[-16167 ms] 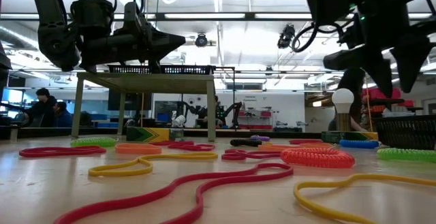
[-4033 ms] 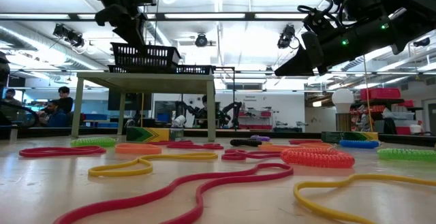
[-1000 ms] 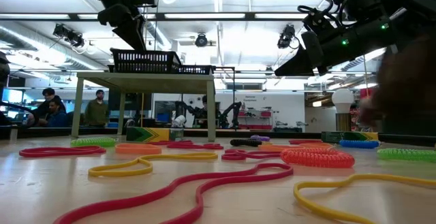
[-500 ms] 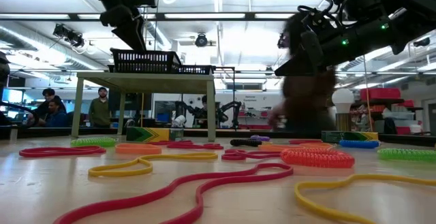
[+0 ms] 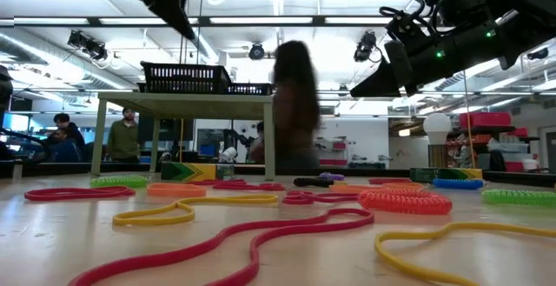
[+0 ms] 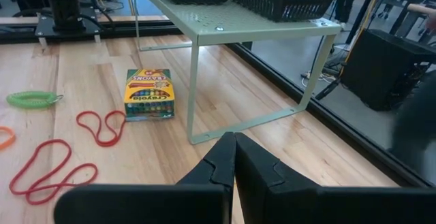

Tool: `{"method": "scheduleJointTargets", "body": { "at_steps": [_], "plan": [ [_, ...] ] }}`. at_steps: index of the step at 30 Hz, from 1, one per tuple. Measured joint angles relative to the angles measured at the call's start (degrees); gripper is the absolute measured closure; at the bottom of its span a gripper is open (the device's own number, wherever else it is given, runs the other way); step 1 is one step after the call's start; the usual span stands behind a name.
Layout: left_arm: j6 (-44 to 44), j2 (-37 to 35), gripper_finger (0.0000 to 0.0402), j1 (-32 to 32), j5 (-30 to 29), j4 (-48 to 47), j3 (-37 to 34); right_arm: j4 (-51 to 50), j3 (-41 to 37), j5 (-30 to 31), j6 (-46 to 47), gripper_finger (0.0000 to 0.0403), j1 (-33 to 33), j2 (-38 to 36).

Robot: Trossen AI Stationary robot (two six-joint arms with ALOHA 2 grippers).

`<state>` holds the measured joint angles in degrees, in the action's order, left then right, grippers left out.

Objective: Pick & Place Office Desk Supplies
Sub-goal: Put the red rubber band into the right black bin

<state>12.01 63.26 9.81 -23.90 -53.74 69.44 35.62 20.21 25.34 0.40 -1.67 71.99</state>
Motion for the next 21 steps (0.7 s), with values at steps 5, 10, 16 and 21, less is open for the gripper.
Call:
{"method": "scheduleJointTargets", "body": {
  "at_steps": [5,10,16,21],
  "plan": [
    [-3.53,-0.60,0.0291,-4.42,0.26,2.25,-1.16,-0.81,0.00,-0.04,0.01,0.0387,0.00,0.00],
    [-5.51,-0.63,0.0357,-10.52,1.72,10.74,-6.11,-1.16,-0.01,-0.26,0.24,0.0387,0.00,0.00],
    [-4.74,-0.59,0.0395,-19.05,6.14,33.95,-18.23,-1.29,0.00,-0.26,0.68,0.0387,0.00,0.00],
    [-5.16,-0.50,0.0386,-23.49,5.65,57.18,-30.84,-1.82,0.00,-0.24,0.73,0.0387,-0.08,0.00]
  ]
}}
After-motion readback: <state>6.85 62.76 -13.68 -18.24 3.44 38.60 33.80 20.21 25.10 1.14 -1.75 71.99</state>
